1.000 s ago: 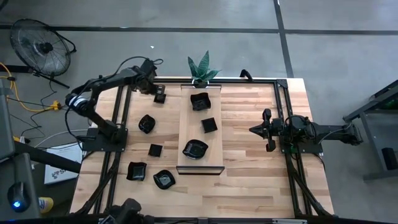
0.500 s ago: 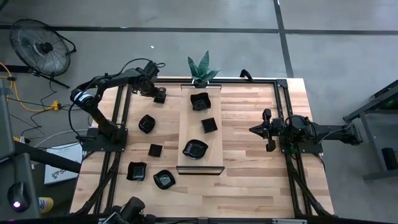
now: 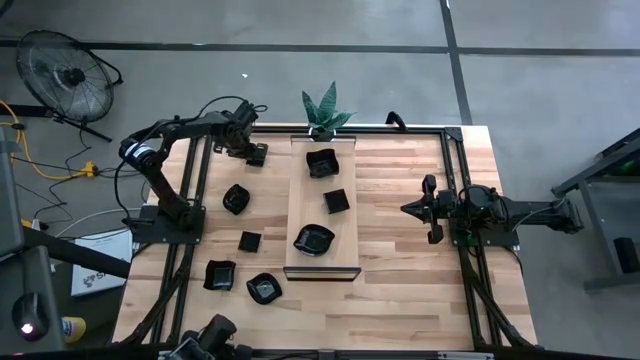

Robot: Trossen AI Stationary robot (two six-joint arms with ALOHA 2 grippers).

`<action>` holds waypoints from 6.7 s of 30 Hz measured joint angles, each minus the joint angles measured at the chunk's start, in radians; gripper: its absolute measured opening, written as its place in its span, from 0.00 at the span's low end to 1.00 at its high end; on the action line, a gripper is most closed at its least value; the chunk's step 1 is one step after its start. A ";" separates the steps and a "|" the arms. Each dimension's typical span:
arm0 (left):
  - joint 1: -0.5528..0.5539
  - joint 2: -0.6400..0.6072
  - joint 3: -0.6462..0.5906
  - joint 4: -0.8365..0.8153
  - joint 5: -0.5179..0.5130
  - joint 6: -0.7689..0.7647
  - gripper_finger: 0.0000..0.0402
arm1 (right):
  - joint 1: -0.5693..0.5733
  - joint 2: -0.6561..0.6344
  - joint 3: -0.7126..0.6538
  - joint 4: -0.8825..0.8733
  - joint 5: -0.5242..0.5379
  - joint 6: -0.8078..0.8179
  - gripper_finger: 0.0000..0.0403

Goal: Pick & Place Mini shaped plates
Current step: Stack the black square plate on top of the black square plate on the shelf

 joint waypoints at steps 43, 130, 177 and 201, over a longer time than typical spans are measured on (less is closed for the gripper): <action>0.000 -0.065 0.017 -0.050 0.042 0.093 0.00 | 0.000 0.000 0.000 0.000 0.000 0.000 0.03; -0.689 0.100 0.776 -0.295 0.369 0.343 0.00 | 0.000 0.000 0.000 0.000 0.000 0.000 0.03; -0.730 0.208 0.901 -0.378 0.269 0.292 0.00 | 0.000 0.000 0.000 0.000 -0.003 0.000 0.03; -0.729 0.212 0.948 -0.482 0.229 0.369 0.02 | 0.000 0.000 0.000 0.000 -0.003 0.000 0.03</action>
